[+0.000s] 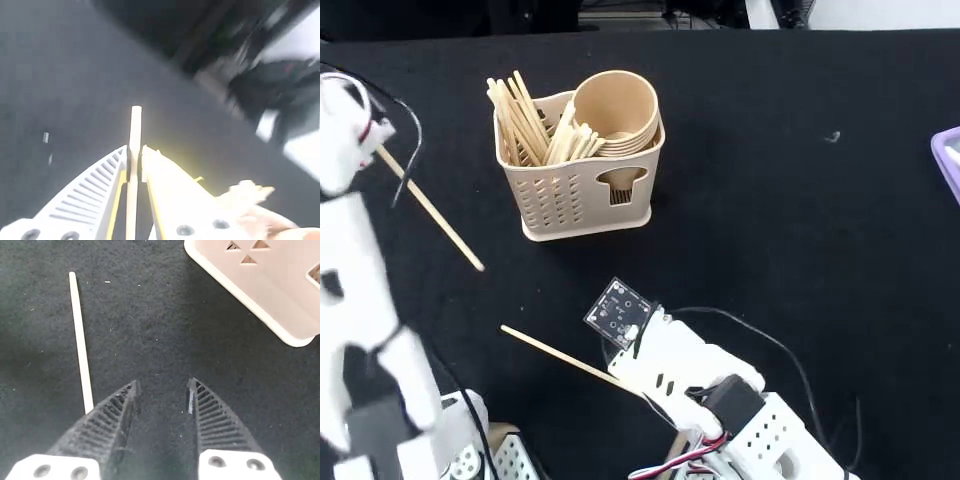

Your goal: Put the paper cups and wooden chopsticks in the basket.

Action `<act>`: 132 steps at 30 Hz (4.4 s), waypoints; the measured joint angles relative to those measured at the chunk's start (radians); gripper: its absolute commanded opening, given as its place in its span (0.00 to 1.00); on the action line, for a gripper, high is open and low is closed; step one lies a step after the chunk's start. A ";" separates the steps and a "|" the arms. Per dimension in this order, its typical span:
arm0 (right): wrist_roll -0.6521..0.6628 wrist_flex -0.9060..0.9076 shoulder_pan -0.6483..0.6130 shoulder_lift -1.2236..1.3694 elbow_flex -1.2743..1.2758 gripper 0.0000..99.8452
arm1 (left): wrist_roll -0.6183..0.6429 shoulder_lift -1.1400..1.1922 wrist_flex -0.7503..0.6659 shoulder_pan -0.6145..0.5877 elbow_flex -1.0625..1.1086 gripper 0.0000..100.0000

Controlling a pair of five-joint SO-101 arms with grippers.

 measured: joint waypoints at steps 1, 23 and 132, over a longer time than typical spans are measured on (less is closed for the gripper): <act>0.000 0.000 0.000 0.000 0.000 0.15 | -0.017 -0.034 0.000 0.000 -0.026 0.03; 0.000 0.000 0.000 0.000 0.000 0.15 | -0.075 -0.203 -0.338 0.353 -0.018 0.03; 0.123 -0.080 -0.292 0.888 -0.353 0.16 | -0.193 -0.199 -0.486 -0.216 1.326 0.15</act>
